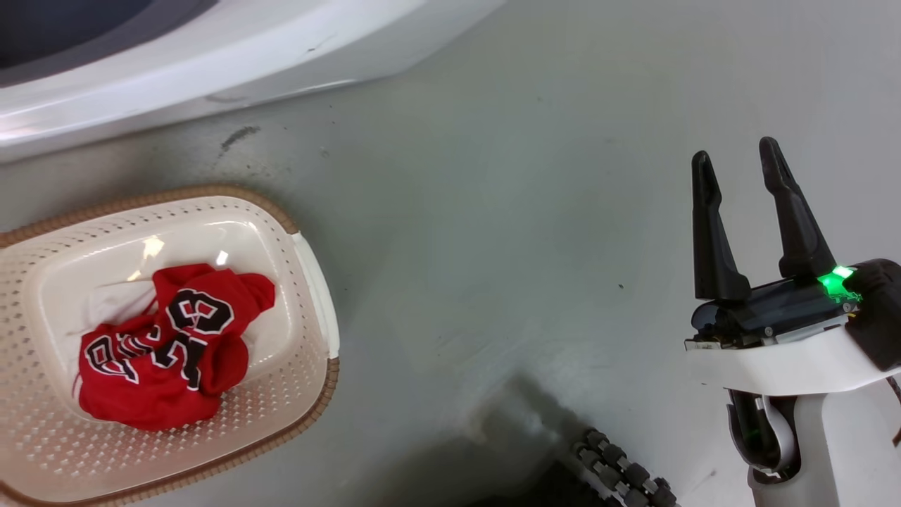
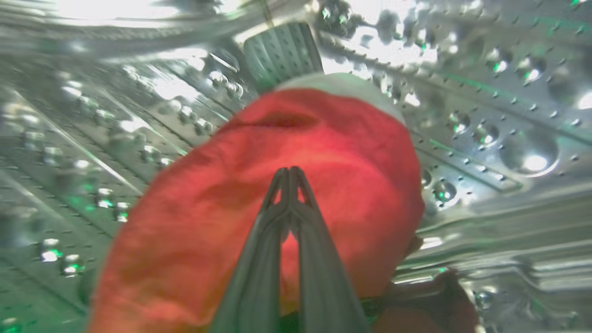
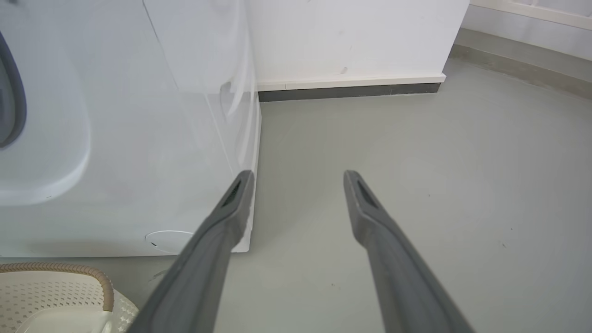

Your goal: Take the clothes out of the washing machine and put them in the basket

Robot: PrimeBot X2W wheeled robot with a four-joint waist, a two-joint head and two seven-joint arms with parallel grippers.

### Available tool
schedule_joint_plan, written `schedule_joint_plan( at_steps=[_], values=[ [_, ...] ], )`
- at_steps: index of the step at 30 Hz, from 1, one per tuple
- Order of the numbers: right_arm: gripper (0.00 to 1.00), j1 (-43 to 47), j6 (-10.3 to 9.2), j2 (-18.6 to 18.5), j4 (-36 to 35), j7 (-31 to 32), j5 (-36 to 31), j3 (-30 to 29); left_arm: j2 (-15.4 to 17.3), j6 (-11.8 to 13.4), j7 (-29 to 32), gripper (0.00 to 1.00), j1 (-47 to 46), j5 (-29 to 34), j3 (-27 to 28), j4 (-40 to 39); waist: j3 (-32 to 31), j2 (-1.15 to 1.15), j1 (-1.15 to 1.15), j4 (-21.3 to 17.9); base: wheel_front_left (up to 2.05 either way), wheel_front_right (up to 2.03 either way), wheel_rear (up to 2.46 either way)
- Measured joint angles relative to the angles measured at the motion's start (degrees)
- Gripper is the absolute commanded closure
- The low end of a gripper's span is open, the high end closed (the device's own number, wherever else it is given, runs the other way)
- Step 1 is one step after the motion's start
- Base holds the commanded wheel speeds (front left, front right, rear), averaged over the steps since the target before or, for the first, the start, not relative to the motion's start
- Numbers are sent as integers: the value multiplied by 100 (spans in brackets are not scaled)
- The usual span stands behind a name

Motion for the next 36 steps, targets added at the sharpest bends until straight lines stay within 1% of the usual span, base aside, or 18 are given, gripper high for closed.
schedule_joint_plan(
  at_steps=[9, 13, 14, 16, 17, 18, 23, 26, 36],
  values=[
    [0, 13, 0, 0, 69, 0, -140, 1, -129, -7, -327, 100, 204, -205, -14, -20, -392, 0, 0, 211, 0, 0, 0],
    [0, 27, 0, 0, 91, 0, -178, 5, -151, -7, -285, 100, 350, -396, -46, -143, -532, 0, -1, 304, 0, 0, 0],
    [0, 30, 0, 0, 98, 0, -193, 15, -154, -7, -215, 100, 420, -554, -82, -263, -573, 0, 0, 343, 0, 0, 0],
    [0, 38, 0, 0, 98, 0, -194, 42, -146, -8, -172, 100, 446, -611, -115, -308, -575, 0, 0, 332, 0, 0, 0],
    [0, 48, 0, 0, 97, 0, -194, 51, -145, -8, -165, 71, 447, -638, -125, -331, -572, 0, 0, 323, 0, 0, 0],
    [0, 60, 0, 0, 96, 0, -194, 55, -145, -7, -166, 0, 446, -668, -132, -370, -566, 0, 0, 312, 0, 0, 0],
    [0, 70, 0, 0, 76, 0, -171, 58, -175, -8, -149, 0, 354, -892, -108, -453, -467, 0, 0, 241, 0, 0, 0],
    [0, 65, 0, -1, 68, 0, -135, 69, -215, -8, -9, 0, 272, -931, -141, -427, -378, 0, 0, 186, 0, 0, 0],
    [0, 47, 0, -1, 31, 0, -24, 137, -386, -8, 867, 0, -66, -995, -365, -190, -47, 0, 0, -41, 0, 0, 0]
  ],
)
